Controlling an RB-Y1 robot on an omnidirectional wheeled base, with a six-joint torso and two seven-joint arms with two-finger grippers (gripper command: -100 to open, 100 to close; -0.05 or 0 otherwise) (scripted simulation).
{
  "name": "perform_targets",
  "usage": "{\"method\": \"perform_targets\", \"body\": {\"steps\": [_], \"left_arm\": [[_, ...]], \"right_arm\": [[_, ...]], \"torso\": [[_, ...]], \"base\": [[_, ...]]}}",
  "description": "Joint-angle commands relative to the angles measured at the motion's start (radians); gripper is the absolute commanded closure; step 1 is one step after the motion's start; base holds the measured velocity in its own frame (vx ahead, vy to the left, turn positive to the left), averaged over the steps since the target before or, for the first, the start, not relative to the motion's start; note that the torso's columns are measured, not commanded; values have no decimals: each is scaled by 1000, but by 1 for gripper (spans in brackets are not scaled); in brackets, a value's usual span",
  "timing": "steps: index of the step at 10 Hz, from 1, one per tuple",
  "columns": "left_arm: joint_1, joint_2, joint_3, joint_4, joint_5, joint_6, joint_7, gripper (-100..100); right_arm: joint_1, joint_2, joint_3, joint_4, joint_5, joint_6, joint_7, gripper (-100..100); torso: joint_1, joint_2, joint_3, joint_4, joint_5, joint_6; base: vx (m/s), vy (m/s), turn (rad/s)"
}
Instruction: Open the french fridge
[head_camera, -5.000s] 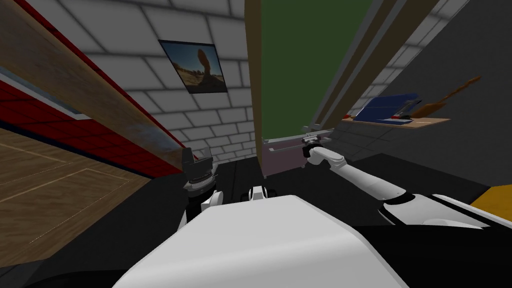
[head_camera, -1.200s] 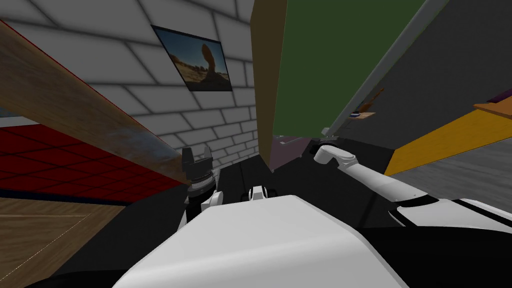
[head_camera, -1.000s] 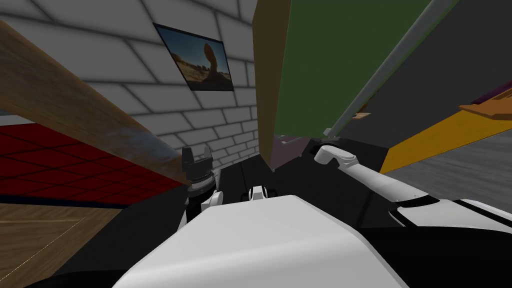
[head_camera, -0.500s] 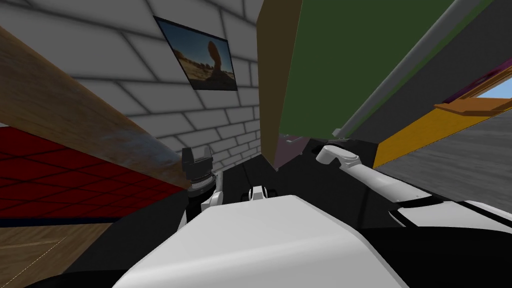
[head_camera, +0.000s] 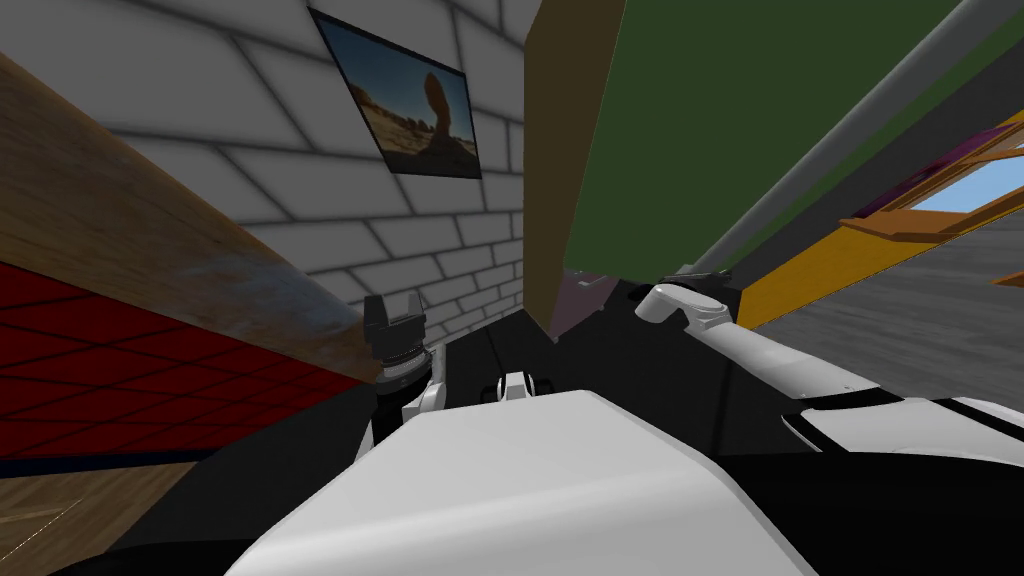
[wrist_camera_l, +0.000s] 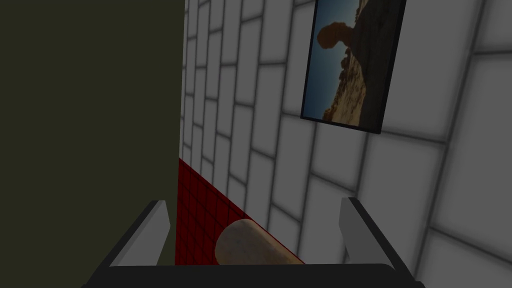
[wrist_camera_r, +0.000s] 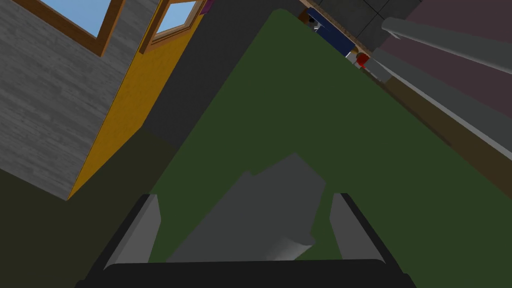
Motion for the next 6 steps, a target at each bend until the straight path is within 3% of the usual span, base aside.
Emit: {"method": "perform_targets", "body": {"steps": [1,2,3,6], "left_arm": [[0,0,0,0,0,0,0,0],[0,0,0,0,0,0,0,0],[0,0,0,0,0,0,0,0],[0,0,0,0,0,0,0,0]], "right_arm": [[-19,-38,-24,-21,-63,11,53,-100],[-11,-22,-13,-19,-47,4,37,-100],[-11,-24,-14,-21,-49,5,40,0],[-11,-22,-13,-21,-50,3,40,0]], "torso": [[2,0,-1,1,3,3],[6,1,0,2,5,5],[9,1,1,1,5,4],[9,-1,0,0,4,1]], "base": [[-14,-18,-6],[2,-10,13],[6,-4,13],[0,0,0]]}}
